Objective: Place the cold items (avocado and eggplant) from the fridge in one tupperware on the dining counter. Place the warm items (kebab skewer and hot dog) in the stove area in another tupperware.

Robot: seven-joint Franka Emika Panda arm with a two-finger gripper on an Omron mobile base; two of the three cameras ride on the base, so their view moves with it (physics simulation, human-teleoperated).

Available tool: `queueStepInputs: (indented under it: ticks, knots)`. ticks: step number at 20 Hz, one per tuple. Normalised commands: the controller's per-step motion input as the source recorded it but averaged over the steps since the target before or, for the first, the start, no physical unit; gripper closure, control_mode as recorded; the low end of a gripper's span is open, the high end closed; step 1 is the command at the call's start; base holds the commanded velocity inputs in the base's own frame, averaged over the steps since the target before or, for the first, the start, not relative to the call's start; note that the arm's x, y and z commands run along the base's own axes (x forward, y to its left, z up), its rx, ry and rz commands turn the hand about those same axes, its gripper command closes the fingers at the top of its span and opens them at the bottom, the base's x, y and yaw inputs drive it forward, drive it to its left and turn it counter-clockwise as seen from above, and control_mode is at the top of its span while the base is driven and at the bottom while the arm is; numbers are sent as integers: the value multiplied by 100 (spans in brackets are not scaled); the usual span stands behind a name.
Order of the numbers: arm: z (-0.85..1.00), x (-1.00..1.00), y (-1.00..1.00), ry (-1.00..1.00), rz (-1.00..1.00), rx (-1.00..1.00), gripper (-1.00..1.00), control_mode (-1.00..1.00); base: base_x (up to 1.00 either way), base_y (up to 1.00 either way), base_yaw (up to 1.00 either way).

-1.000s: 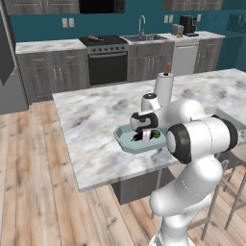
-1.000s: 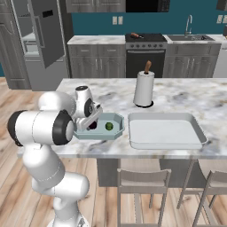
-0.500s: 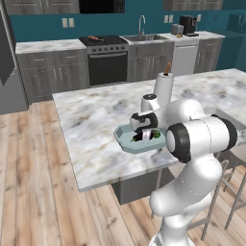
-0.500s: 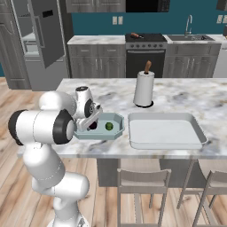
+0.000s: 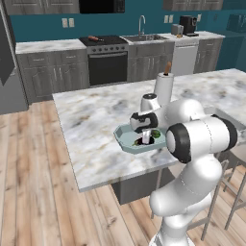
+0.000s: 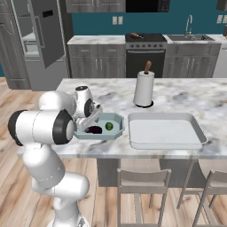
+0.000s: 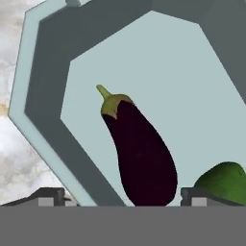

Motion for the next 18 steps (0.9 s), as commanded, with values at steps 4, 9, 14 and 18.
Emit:
queueStepInputs:
  ticks: [4, 9, 14, 18]
  knots:
    - [51, -20, 7, 0, -4, 0, -100, -100, 0, 0, 0]
    - [73, -62, 0, 0, -20, 0, -100, -100, 0, 0, 0]
    - [38, -98, 1, 0, -43, 2, -100, -100, 0, 0, 0]
    - [22, -100, 4, -8, -57, 7, -100, -100, 0, 0, 0]
